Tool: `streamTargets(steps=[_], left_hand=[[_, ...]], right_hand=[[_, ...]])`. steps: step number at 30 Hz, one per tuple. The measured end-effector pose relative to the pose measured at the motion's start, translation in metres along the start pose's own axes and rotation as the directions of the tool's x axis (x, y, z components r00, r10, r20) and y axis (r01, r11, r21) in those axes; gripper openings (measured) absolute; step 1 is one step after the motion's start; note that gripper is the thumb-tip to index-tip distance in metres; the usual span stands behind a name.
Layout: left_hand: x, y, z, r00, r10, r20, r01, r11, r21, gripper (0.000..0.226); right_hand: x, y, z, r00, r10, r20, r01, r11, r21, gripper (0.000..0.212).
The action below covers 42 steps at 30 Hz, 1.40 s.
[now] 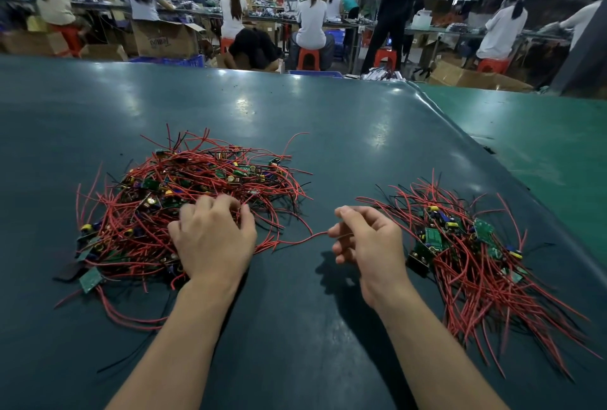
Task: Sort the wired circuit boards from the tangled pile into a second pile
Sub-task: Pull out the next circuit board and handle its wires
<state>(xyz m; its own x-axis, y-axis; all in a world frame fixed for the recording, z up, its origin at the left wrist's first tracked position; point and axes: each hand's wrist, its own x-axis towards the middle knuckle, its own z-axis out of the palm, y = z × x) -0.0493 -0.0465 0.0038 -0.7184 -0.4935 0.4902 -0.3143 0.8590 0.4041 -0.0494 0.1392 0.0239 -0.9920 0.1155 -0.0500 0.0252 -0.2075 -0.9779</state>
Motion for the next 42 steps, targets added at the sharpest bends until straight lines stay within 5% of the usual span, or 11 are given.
streamTargets(steps=[3, 7, 14, 20, 24, 29, 36, 39, 42], left_hand=[[0.009, 0.002, -0.001, 0.994, 0.018, -0.112, -0.031, 0.993, -0.113, 0.033], [0.017, 0.001, 0.009, 0.984, 0.172, 0.056, -0.167, 0.983, -0.081, 0.045], [0.015, 0.002, 0.014, 0.993, 0.115, 0.031, -0.113, 0.993, -0.046, 0.029], [0.004, 0.006, 0.006, 0.94, 0.19, -0.284, -0.25, 0.949, -0.192, 0.017], [-0.005, 0.016, -0.002, 0.83, 0.371, -0.415, -0.522, 0.78, -0.346, 0.018], [-0.024, 0.032, -0.004, 0.693, 0.61, -0.385, -0.719, 0.539, -0.439, 0.016], [-0.031, 0.033, -0.004, 0.747, 0.513, -0.423, -0.662, 0.515, -0.545, 0.029], [-0.034, 0.037, -0.007, 0.861, 0.505, -0.054, -0.349, 0.51, -0.786, 0.031], [-0.037, 0.046, -0.008, 0.877, 0.447, 0.176, -0.008, 0.381, -0.925, 0.016]], right_hand=[[0.0, 0.002, -0.001, 1.0, -0.008, 0.012, 0.008, 0.999, -0.041, 0.009], [-0.001, 0.003, 0.0, 0.999, 0.013, 0.053, -0.01, 0.999, -0.048, 0.011], [-0.001, 0.003, 0.0, 0.995, 0.042, 0.091, -0.035, 0.996, -0.078, 0.011], [0.0, 0.004, 0.001, 0.988, 0.073, 0.138, -0.059, 0.993, -0.102, 0.012], [-0.004, 0.005, 0.006, 0.951, 0.093, 0.295, -0.074, 0.994, -0.076, 0.01], [-0.006, 0.003, 0.008, 0.928, -0.04, 0.37, -0.023, 0.986, 0.164, 0.021], [0.001, -0.007, -0.002, 0.97, -0.051, 0.237, -0.026, 0.95, 0.311, 0.017], [0.003, -0.01, -0.005, 0.962, 0.01, 0.273, -0.081, 0.965, 0.25, 0.013], [-0.001, -0.005, -0.001, 0.939, 0.105, 0.326, -0.147, 0.983, 0.107, 0.013]])
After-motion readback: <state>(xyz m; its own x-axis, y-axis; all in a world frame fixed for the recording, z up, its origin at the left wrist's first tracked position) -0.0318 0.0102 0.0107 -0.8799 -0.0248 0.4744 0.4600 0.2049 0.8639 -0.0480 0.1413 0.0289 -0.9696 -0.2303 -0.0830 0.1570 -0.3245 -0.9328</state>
